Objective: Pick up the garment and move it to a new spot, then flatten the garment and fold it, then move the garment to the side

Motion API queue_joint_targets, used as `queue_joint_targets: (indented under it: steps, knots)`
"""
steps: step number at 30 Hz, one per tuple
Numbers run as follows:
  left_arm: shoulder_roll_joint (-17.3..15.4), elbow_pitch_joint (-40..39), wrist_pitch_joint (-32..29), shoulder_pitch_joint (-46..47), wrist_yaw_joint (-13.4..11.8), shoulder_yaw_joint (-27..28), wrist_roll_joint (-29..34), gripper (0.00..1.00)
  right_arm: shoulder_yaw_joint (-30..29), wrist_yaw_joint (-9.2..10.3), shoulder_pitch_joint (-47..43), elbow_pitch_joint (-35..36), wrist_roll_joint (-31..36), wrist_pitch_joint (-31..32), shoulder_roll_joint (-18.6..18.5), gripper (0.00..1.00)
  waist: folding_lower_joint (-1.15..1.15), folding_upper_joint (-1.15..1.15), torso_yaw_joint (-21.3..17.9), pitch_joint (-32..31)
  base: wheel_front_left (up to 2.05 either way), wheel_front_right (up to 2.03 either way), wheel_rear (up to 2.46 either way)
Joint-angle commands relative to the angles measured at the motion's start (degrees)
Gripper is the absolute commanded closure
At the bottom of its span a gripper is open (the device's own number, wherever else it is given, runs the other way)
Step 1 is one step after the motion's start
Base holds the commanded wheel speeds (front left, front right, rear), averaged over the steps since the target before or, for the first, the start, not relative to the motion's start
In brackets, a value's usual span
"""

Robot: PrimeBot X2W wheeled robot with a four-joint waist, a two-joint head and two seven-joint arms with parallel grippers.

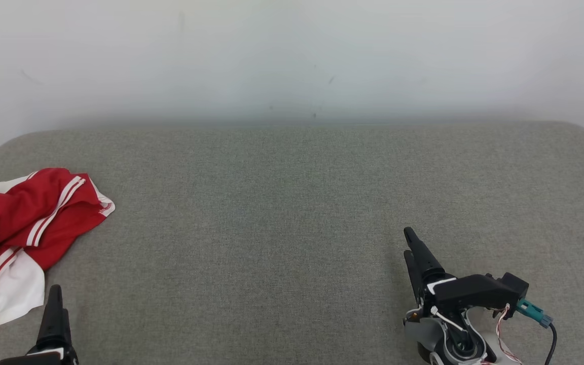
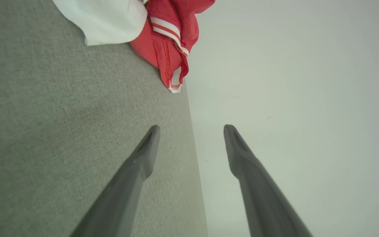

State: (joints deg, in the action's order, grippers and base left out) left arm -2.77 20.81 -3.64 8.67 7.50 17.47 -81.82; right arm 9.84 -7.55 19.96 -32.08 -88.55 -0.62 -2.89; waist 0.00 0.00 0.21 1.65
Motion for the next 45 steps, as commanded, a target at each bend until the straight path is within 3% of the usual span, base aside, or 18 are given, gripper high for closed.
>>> queue_joint_targets:
  steps: [1, 13, 24, 45]
  knots:
    - [-0.5, -1.3, 0.4, 0.3, 0.0, -0.2, 1.4, 0.0, 0.0, 0.02, 0.7, 1.5, 1.5, -0.4, 0.0, 0.0, 0.0, 0.0, 0.0, 0.0, 0.0, 0.0, 0.0]
    - [-0.4, -4.8, 3.8, -2.0, -0.1, -1.1, 17.5, 0.0, -0.6, 0.03, -3.7, 6.6, 19.8, -3.0, 0.0, 0.0, 0.0, 0.0, -0.1, 0.1, 0.0, 0.0, 0.0]
    - [-0.4, -8.0, 6.1, -4.0, -2.2, -3.7, 29.3, 0.0, -0.7, 0.04, -6.6, 9.9, 33.3, -4.7, 0.0, 0.0, 0.0, 0.0, -0.3, 0.1, 0.0, 0.0, 0.0]
    - [-0.4, -10.5, 10.2, -7.3, -4.3, -8.1, 47.3, 0.0, -4.0, 0.06, -12.4, 13.4, 51.5, -7.9, 0.0, 0.0, 0.0, 0.0, -0.5, -0.4, 0.0, 0.0, 0.0]
